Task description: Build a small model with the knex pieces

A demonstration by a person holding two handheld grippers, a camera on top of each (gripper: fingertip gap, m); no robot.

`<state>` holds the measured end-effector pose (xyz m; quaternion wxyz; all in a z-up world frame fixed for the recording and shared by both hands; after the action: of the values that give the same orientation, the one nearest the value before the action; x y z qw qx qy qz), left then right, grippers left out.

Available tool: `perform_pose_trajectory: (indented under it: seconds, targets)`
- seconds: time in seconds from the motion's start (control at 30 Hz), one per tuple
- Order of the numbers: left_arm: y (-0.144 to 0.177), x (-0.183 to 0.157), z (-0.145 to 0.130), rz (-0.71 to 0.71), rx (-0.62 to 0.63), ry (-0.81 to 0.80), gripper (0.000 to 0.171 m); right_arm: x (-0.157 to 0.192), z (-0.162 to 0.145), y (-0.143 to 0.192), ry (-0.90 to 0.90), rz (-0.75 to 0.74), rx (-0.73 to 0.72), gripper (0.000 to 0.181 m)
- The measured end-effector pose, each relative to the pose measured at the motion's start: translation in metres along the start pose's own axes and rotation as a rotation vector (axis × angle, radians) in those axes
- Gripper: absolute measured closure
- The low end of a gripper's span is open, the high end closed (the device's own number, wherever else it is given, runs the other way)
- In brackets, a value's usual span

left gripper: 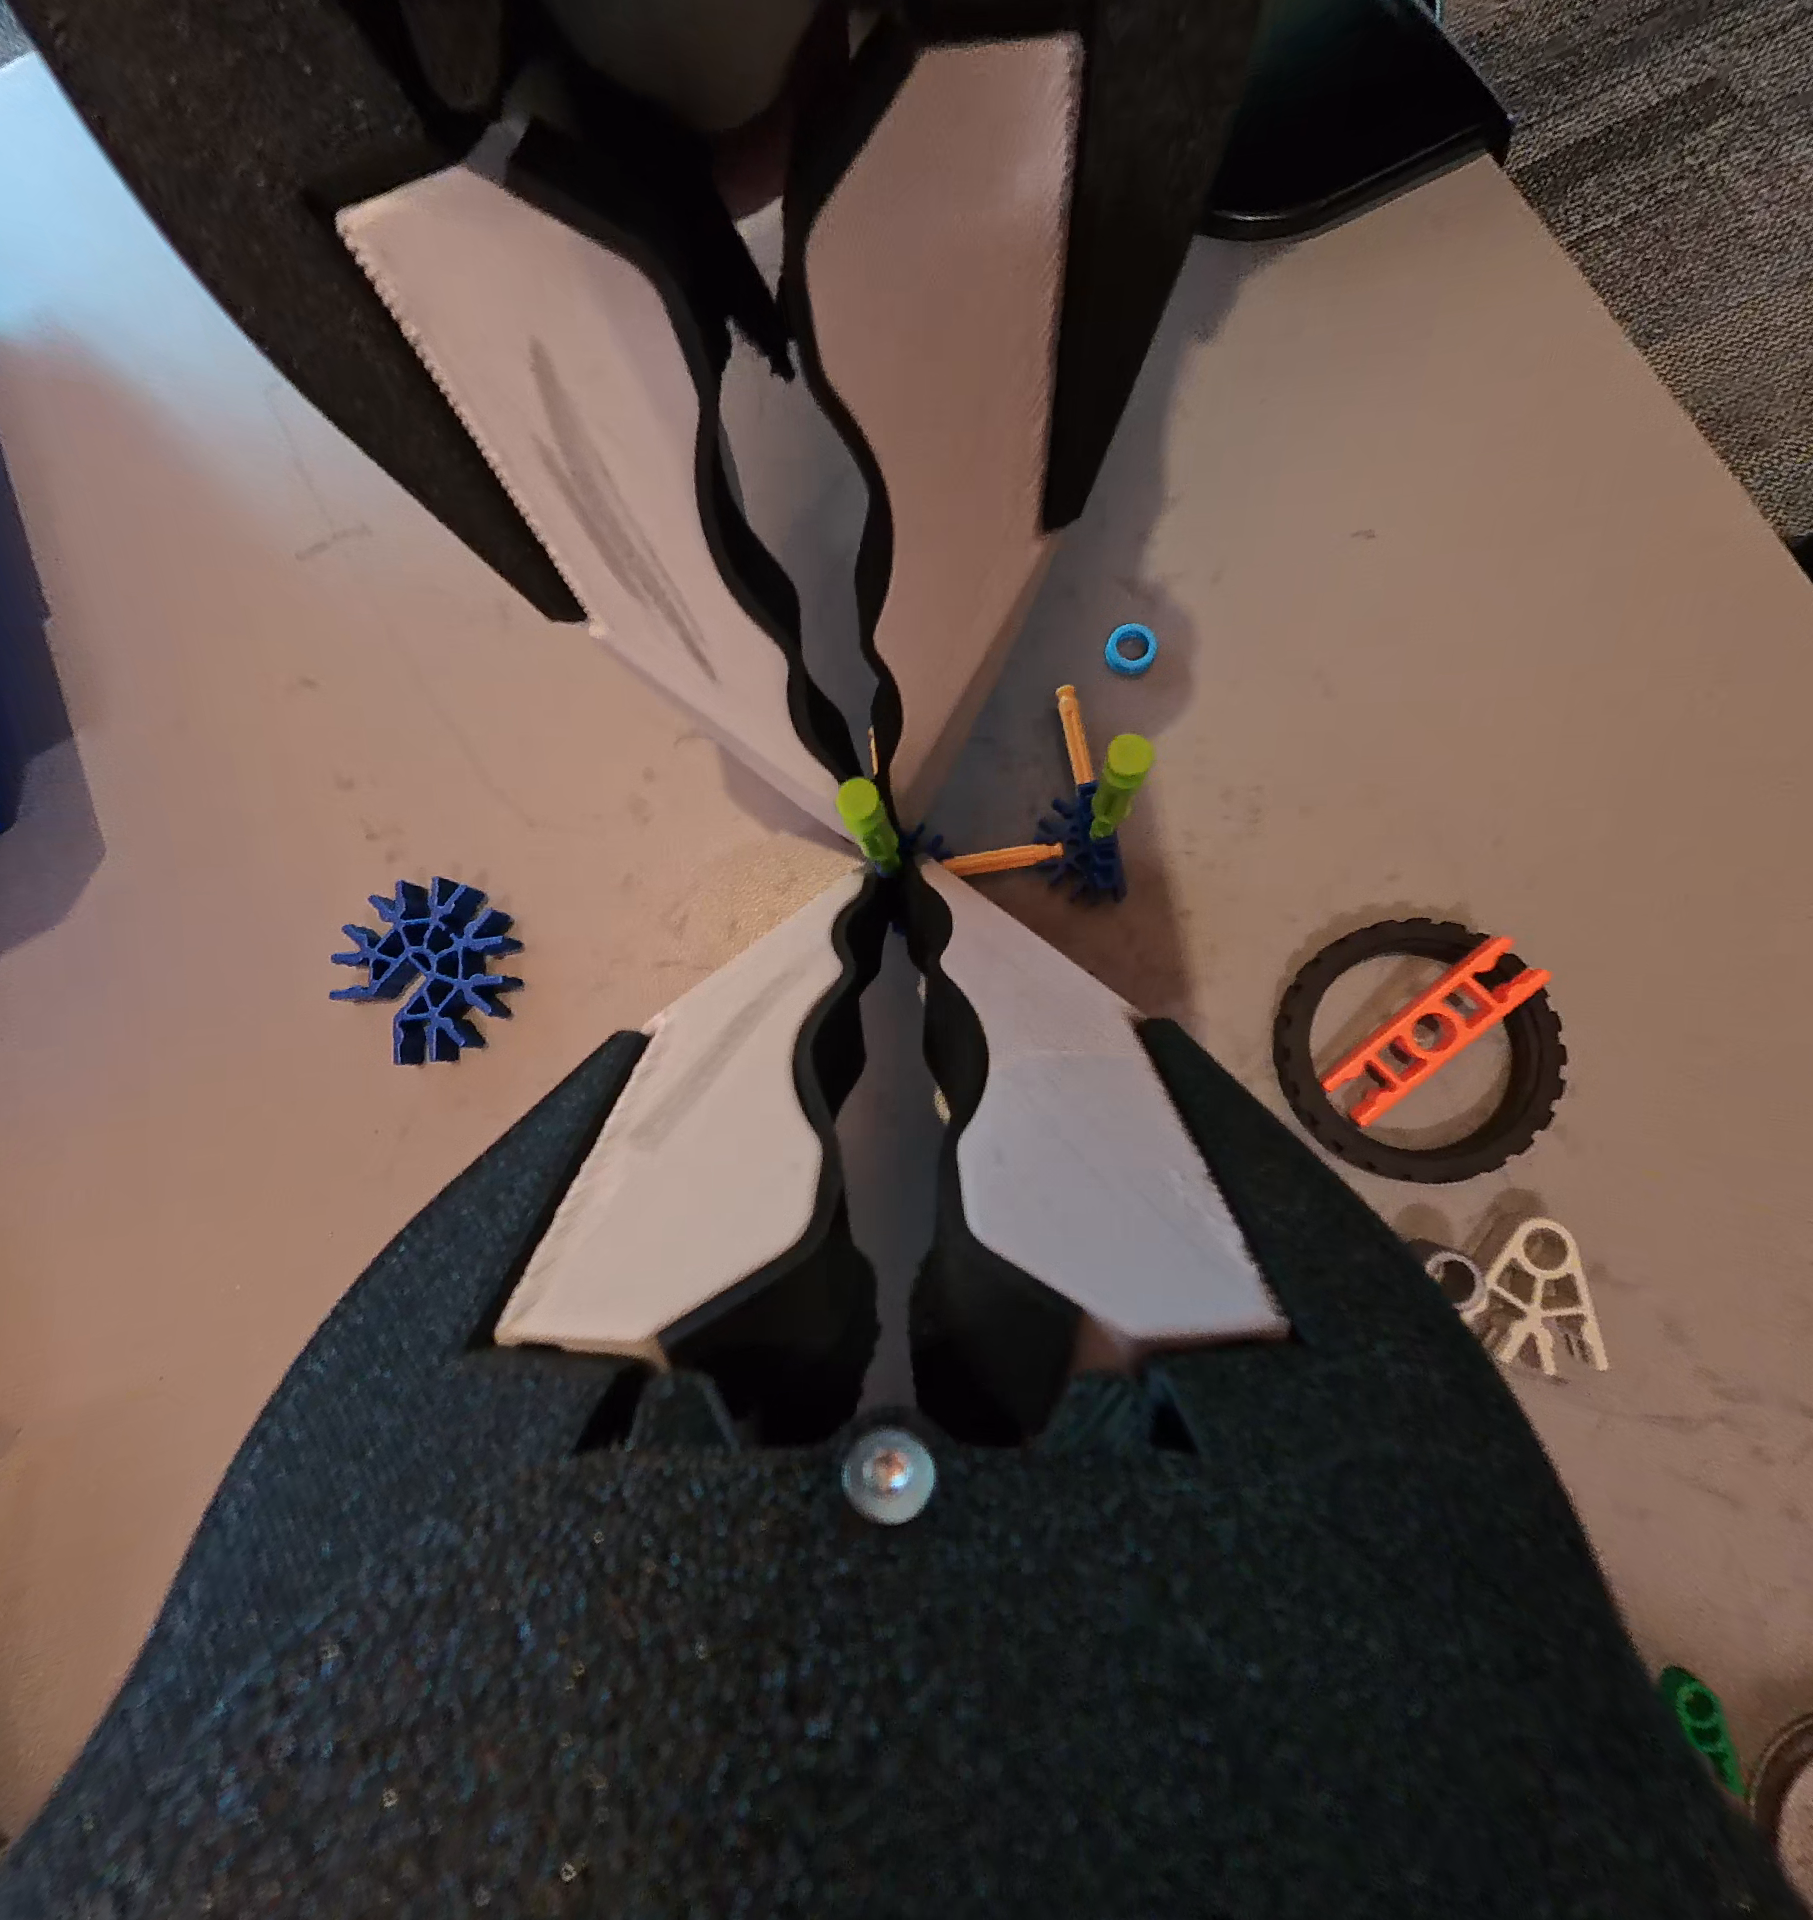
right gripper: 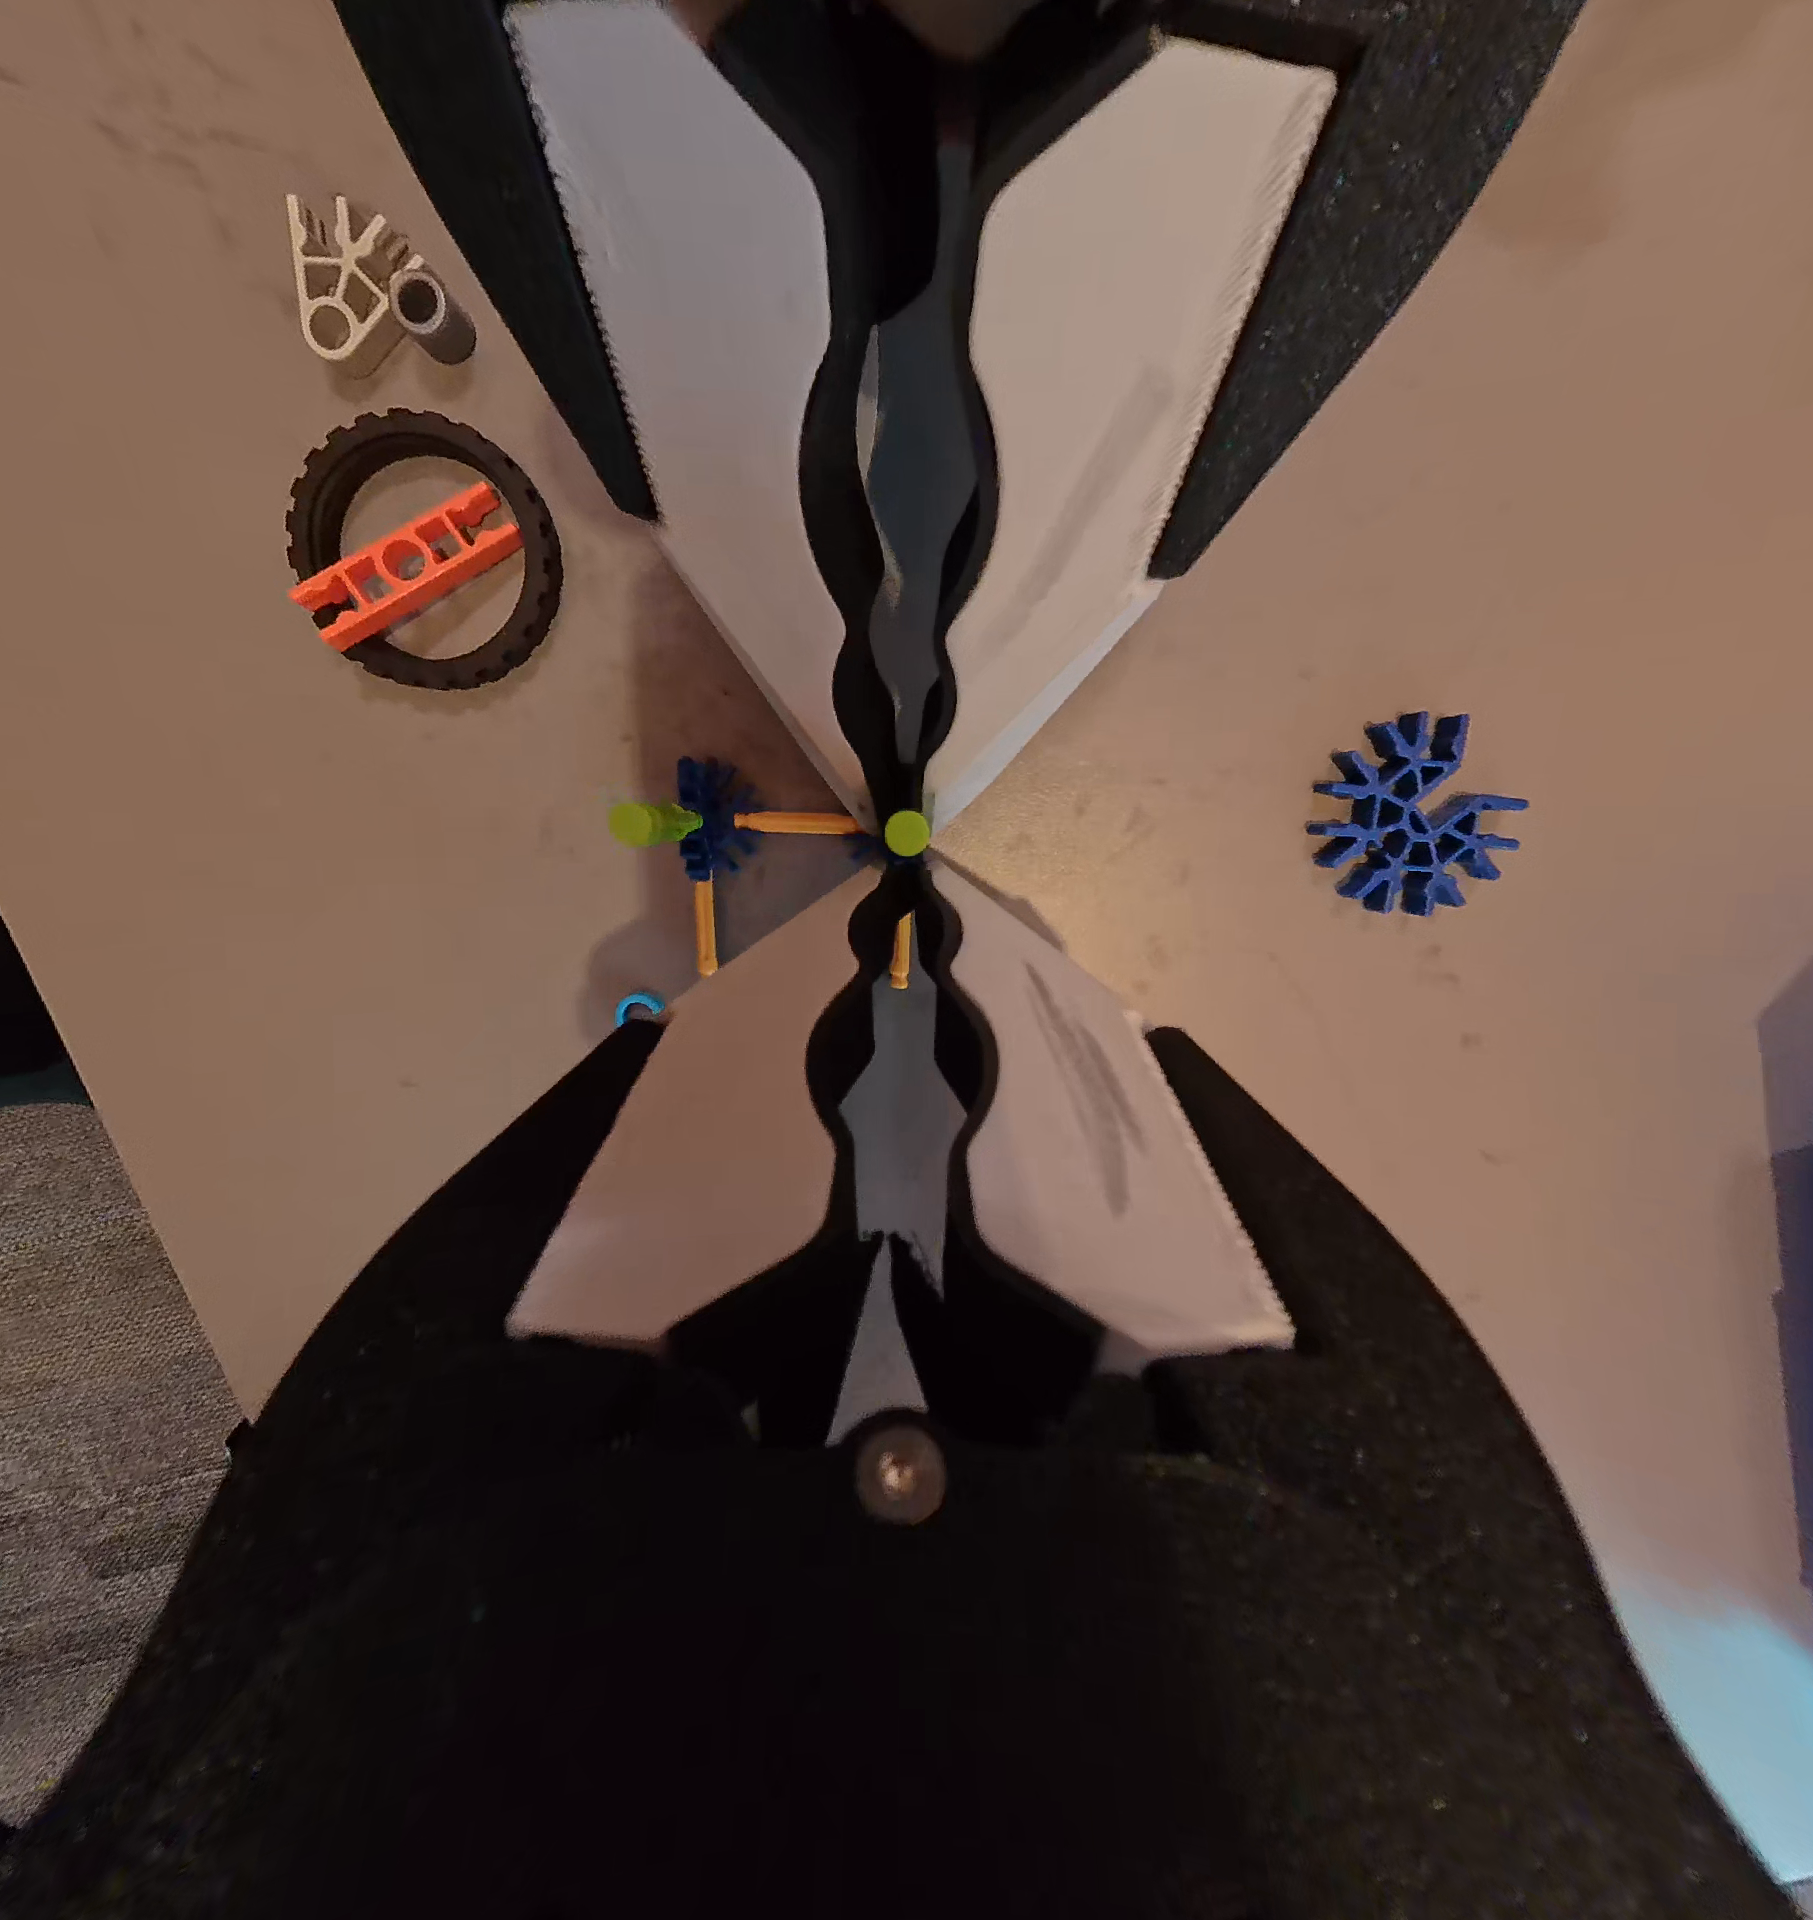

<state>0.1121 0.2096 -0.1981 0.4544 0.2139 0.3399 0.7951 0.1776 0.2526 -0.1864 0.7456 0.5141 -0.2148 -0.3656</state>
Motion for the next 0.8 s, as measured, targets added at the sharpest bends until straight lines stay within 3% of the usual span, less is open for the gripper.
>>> perform_pose_trajectory:
  seconds: [0.67,0.8]
  targets:
    - [0.0021,-0.0063,-0.0054,0.021,-0.082,0.051,0.171,0.0027,0.0087,-0.0044,0.017,0.024,0.046,0.179]
    - [0.0035,-0.0059,-0.0047,0.026,-0.051,0.032,0.17,0.0028,0.0067,-0.0043,0.01,0.021,0.037,0.178]
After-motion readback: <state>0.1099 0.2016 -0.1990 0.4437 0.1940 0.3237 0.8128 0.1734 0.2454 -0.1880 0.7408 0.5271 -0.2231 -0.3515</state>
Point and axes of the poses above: each gripper's, where its closed fingertips meet, y back along the fingers, z out of its top, x = y × z across the jaws, the point moved 7 cm from there along y, back along the fingers, and after that the axes turned 7 degrees about y, right-handed, at the moved point
